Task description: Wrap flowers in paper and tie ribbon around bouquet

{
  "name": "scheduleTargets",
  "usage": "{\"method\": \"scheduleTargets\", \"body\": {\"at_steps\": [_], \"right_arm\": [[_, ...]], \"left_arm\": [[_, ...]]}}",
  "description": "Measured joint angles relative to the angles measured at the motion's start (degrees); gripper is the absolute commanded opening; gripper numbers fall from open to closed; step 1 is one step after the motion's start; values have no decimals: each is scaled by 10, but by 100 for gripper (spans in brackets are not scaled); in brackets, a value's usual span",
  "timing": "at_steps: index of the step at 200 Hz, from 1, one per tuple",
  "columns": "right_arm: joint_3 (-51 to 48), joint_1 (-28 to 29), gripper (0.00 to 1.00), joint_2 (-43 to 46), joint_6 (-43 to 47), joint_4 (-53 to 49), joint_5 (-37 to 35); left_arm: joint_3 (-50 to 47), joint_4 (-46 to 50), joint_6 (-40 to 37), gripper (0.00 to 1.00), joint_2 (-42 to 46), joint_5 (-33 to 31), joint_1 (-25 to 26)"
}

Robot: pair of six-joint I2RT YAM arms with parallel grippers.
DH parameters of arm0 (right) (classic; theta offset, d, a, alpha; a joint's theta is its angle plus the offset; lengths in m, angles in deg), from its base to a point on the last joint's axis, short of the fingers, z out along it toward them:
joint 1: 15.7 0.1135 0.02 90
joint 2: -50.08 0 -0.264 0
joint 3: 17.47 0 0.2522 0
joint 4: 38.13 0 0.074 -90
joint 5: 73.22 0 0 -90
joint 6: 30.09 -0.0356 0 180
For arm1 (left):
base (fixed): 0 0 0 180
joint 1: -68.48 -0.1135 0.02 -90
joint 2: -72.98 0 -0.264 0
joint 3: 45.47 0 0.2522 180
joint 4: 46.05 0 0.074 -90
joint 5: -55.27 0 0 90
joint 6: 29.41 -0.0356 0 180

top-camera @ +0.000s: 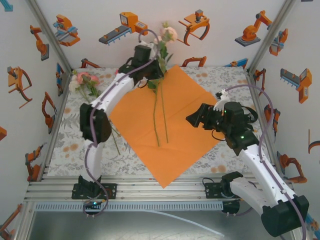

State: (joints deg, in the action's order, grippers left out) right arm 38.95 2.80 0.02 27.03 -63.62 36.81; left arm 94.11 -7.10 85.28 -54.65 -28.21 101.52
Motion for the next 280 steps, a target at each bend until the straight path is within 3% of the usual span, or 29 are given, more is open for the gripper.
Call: {"method": "scheduleTargets", "body": {"at_steps": [28,44,85,148,190,232,258,280], "right_arm": [[-8,0,78,7,7,-6,-1],[-15,0,78,12,10,-9,-1],[-23,0,78,17,16,-13,-3],[-23,0,78,16,26,-13,-16],[-23,0,78,12,28,-13,-16],[-23,0,78,17,21,-15,-16],[-23,0,78,35,14,-19,-17],[-23,0,78,46,12,-20,-21]], "left_arm": [[174,79,-46,0,-129,0,26],[219,103,-65,0,-168,0,29],[225,106,-101,0,-206,-13,22],[243,86,-143,25,-264,-61,19],[243,73,-147,28,-261,-81,19],[129,68,-133,31,-156,-87,14],[-44,30,-112,31,-2,-87,-11],[-207,-25,-94,31,145,-97,-69]]}}
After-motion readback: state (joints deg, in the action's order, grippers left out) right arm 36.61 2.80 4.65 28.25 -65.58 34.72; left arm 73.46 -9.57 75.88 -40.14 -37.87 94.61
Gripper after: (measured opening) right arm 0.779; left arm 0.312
